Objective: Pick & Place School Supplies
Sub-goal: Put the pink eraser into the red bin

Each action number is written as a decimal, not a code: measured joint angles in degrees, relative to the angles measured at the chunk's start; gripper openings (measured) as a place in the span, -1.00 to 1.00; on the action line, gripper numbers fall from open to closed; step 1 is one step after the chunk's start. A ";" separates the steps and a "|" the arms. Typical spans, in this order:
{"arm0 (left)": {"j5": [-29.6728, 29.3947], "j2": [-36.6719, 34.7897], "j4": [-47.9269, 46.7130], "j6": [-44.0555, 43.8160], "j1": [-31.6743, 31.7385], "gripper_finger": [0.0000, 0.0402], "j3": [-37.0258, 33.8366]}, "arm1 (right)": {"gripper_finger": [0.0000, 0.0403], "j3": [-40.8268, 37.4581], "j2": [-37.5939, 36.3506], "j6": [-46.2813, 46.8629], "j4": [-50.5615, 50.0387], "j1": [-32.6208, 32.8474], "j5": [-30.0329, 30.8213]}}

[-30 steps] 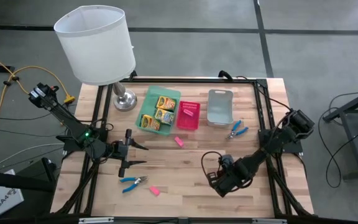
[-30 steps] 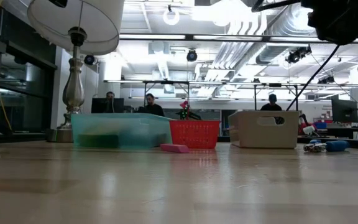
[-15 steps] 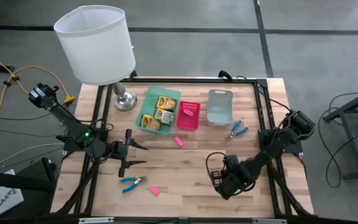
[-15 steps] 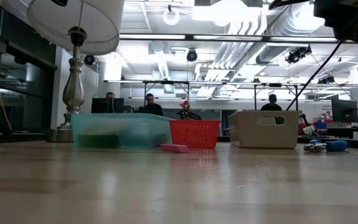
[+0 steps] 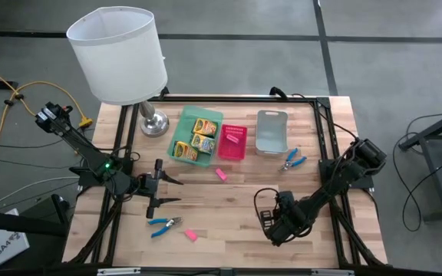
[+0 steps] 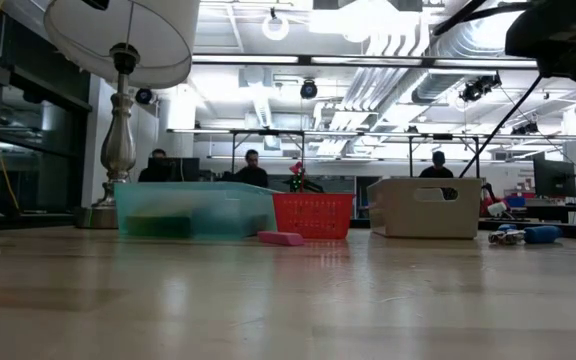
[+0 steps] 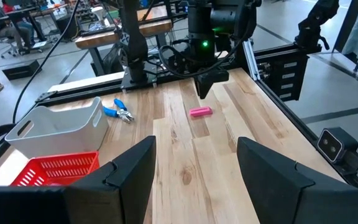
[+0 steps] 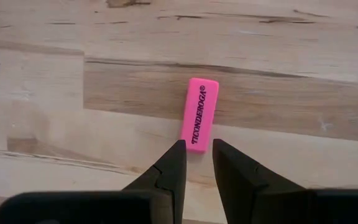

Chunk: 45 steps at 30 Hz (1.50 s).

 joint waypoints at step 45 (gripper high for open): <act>1.22 0.00 -0.01 -0.08 0.01 0.09 0.00 | -0.14 -1.79 3.72 6.20 4.18 -0.56 0.24</act>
